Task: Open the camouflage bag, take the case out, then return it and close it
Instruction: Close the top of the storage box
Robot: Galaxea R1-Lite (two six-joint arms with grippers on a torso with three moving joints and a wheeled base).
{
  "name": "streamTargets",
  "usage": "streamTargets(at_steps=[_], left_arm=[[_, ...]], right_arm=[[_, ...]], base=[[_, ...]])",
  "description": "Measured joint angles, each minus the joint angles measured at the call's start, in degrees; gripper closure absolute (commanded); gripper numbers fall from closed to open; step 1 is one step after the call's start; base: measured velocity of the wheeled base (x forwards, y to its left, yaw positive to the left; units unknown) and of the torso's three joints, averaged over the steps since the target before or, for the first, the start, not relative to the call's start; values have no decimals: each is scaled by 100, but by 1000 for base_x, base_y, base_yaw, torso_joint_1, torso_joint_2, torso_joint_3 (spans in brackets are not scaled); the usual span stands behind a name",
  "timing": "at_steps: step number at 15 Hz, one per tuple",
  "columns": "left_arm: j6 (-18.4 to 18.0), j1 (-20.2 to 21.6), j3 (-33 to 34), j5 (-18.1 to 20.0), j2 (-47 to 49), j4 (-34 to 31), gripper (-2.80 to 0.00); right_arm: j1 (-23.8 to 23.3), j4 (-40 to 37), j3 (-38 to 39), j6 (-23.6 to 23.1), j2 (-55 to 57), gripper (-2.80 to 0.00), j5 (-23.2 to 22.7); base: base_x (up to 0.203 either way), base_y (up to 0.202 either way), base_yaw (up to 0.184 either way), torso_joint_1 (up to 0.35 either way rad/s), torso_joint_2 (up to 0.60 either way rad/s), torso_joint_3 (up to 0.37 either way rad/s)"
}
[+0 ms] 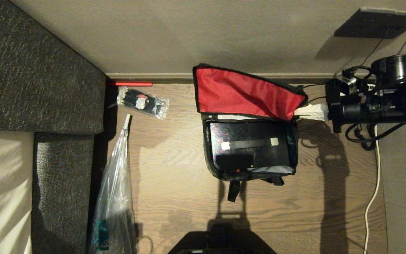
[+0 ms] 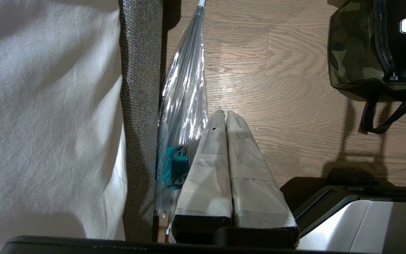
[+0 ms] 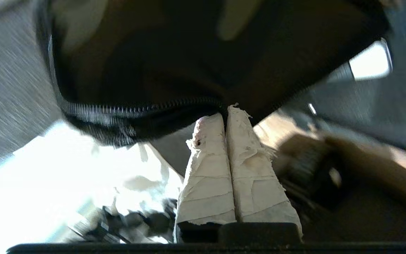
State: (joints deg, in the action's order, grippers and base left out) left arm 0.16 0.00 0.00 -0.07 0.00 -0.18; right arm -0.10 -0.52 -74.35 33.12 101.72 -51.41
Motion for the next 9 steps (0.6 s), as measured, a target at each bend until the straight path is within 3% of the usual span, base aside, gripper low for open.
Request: streamTargets(at_steps=[4,9], left_arm=[[0,0,0,0,0,2,0],[0,0,0,0,0,-1,0]], right_arm=[[-9,-284,1008,-1020,-550,0,166],[-96,-426,2517,-2947,-934,0,1357]], base=[[0,0,0,0,0,0],[0,0,0,0,0,0]])
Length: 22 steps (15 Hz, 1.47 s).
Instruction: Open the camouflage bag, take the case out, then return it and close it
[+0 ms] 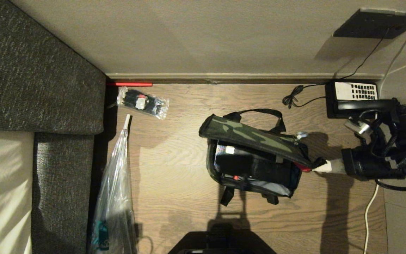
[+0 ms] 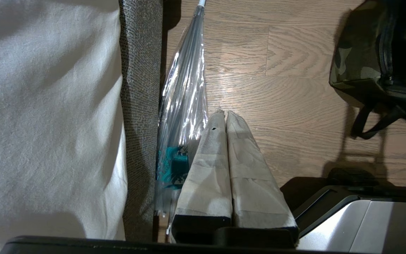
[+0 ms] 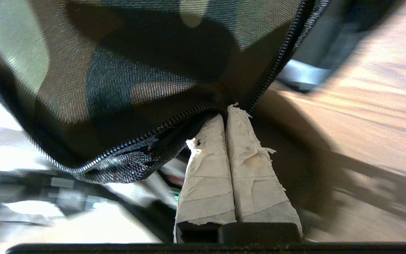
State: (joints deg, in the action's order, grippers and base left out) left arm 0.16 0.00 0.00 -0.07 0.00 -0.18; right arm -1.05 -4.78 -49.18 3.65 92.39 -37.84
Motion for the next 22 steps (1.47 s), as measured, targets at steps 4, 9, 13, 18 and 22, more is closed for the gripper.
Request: streamTargets(at_steps=[4,9,13,18,22], left_arm=[[0,0,0,0,0,-1,0],[0,0,0,0,0,0,0],[0,0,0,0,0,0,0],[-2,0,0,2,0,0,0],[0,0,0,0,0,1,0]], right_arm=[[-73,730,340,-568,53,-280,388],[-81,1339,875,-1463,215,-280,929],[-116,1320,1207,-1729,218,-280,1006],[-776,1326,1510,-2146,-316,0,1154],[-861,1396,1440,-1337,-1248,0,1155]], base=[[0,0,0,0,0,0],[0,0,0,0,0,0],[0,0,0,0,0,0],[0,0,0,0,0,0],[0,0,0,0,0,0]])
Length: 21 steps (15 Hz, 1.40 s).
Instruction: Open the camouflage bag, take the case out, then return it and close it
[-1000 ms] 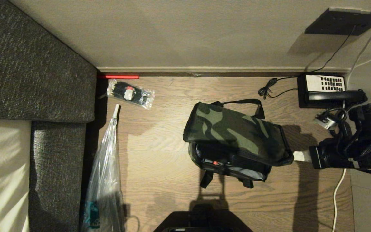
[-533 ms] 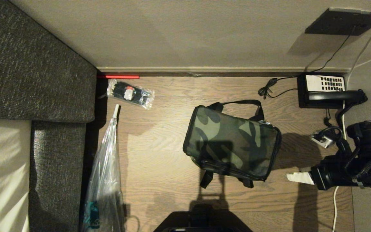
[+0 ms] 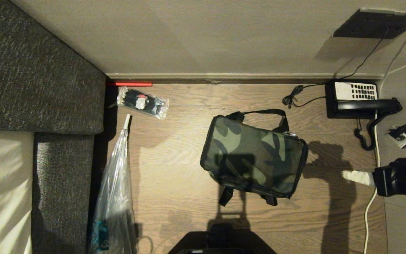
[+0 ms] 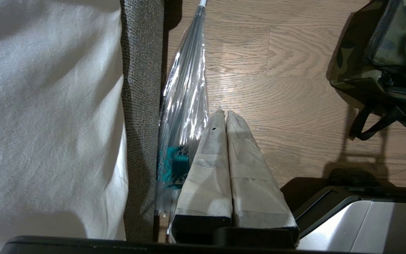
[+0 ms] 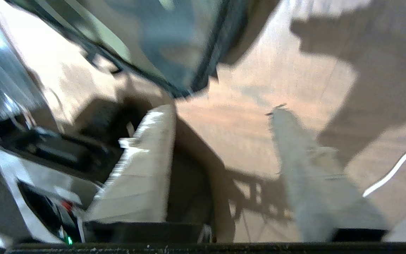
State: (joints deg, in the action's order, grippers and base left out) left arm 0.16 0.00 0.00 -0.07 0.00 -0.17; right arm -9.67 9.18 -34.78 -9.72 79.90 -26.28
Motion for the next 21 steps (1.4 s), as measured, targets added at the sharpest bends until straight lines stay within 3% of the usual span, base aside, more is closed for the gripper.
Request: streamTargets(at_steps=[5,9,14,16,20,21], left_arm=[[0,0,0,0,0,-1,0],[-2,0,0,1,0,1,0],[0,0,0,0,0,-1,0],[0,0,0,2,0,-1,0],[0,0,0,0,0,1,0],[0,0,0,0,0,-3,0]], right_arm=[[121,-567,73,117,-1661,0,253],[413,-1461,1016,188,-3695,0,1120],[660,-723,3171,416,-6160,0,2059],[785,-33,3400,445,-6856,0,2385],[907,96,3468,1012,-7778,0,2602],[916,87,3471,906,-7861,0,2599]], base=[[0,0,0,0,0,0],[0,0,0,0,0,0],[0,0,0,0,0,0],[0,0,0,0,0,0],[0,0,0,0,0,0],[0,0,0,0,0,0]])
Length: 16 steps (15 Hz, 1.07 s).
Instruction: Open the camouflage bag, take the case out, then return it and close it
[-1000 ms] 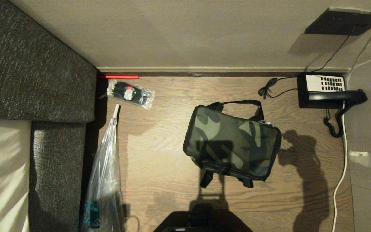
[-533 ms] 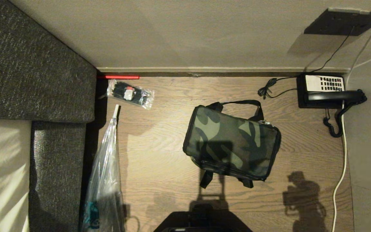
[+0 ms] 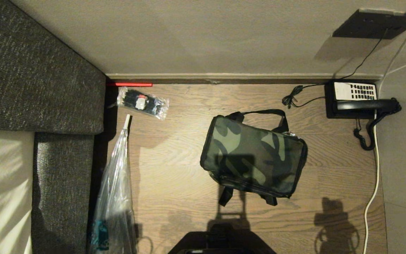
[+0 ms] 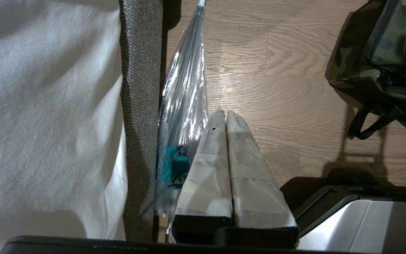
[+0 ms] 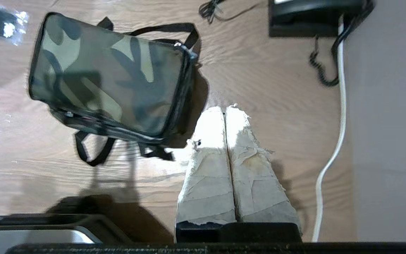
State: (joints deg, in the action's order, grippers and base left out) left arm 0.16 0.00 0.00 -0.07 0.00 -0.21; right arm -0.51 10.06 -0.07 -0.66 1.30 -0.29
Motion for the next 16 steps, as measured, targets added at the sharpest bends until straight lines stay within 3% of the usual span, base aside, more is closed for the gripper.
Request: streamTargets(at_steps=[12,16], left_arm=[[-45,0,0,0,0,-23,0],[-15,0,-1,-7,0,10,0]], right_arm=[[7,16,7,-49,-159,0,7],[7,13,7,-44,-156,0,5]], base=[[0,0,0,0,0,0],[0,0,0,1,2,137]])
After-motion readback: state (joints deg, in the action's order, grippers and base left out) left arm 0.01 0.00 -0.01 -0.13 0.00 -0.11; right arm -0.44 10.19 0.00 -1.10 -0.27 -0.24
